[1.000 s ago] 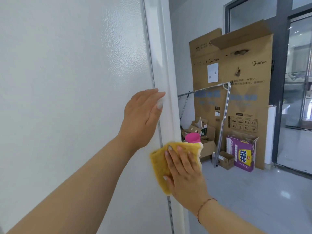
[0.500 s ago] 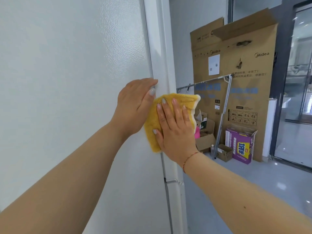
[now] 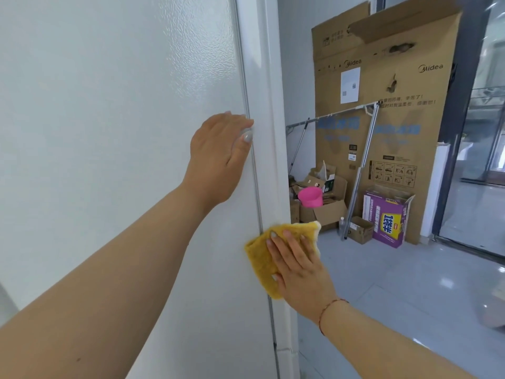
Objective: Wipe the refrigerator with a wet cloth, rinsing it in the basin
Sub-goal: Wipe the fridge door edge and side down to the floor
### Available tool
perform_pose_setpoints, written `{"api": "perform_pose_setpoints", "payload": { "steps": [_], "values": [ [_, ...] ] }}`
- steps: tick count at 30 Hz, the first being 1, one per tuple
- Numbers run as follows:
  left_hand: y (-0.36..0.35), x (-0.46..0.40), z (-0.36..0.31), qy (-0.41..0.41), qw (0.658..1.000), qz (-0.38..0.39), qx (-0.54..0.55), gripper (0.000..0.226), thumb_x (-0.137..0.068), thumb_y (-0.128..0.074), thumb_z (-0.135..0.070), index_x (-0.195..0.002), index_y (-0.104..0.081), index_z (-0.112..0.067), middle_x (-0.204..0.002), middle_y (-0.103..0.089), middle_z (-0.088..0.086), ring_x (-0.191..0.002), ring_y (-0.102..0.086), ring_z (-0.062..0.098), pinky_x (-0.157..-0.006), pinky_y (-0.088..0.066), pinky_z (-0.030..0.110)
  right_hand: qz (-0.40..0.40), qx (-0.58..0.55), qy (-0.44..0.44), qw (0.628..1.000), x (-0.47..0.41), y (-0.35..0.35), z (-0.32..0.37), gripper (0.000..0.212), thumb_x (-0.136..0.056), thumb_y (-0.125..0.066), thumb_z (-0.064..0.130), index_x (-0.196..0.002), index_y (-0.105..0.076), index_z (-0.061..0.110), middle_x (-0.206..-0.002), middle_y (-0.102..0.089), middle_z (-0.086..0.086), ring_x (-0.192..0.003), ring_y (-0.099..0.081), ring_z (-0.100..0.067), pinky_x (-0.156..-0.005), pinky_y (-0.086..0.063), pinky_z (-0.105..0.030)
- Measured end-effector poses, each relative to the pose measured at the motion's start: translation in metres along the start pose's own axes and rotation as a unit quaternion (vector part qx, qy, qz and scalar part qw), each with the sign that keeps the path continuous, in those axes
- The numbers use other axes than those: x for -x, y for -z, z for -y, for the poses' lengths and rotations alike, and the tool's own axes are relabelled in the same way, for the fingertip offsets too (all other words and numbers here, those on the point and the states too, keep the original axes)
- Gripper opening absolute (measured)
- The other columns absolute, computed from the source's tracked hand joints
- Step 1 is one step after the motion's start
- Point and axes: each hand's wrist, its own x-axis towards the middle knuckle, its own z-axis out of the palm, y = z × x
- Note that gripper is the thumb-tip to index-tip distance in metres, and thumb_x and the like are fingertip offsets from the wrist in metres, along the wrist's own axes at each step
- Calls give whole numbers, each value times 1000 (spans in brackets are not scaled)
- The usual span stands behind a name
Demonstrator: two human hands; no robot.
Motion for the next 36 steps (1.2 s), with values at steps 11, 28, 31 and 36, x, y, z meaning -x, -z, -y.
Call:
{"api": "perform_pose_setpoints", "payload": {
  "steps": [11, 28, 31, 36],
  "values": [
    [-14, 40, -5, 23, 998, -40, 52, 43, -98, -29, -32, -107, -66, -11, -104, -63, -4, -102, -42, 1, -94, -30, 19, -68, -31, -56, 996, -108, 65, -44, 68, -92, -44, 37, -149, -26, 4, -156, -22, -14, -144, -9, -33, -116, -17, -55],
    [-97, 153, -14, 168, 980, -77, 73, 39, -97, -32, -30, -100, -69, -17, -95, -59, -18, -98, -49, 1, -88, -43, 33, -49, -74, -54, 995, 26, -21, 38, 70, -91, -45, 45, -143, -37, -1, -153, -25, -18, -143, -14, -37, -105, -30, -59],
    [-112, 178, -12, 185, 977, -79, 65, 37, -97, -33, -32, -101, -68, -22, -98, -57, -25, -100, -50, 2, -88, -46, 39, -60, -81, -57, 993, 41, -33, 47, 73, -89, -49, 46, -142, -35, -1, -153, -25, -18, -143, -14, -36, -105, -30, -59],
    [-137, 212, -9, 164, 979, -102, 69, 29, -95, -35, -29, -102, -63, -27, -101, -55, -28, -103, -49, -2, -85, -43, 33, -113, -85, -105, 984, 41, -48, 62, 74, -88, -52, 45, -143, -33, 0, -150, -30, -16, -142, -17, -33, -107, -29, -58]
  ]
}}
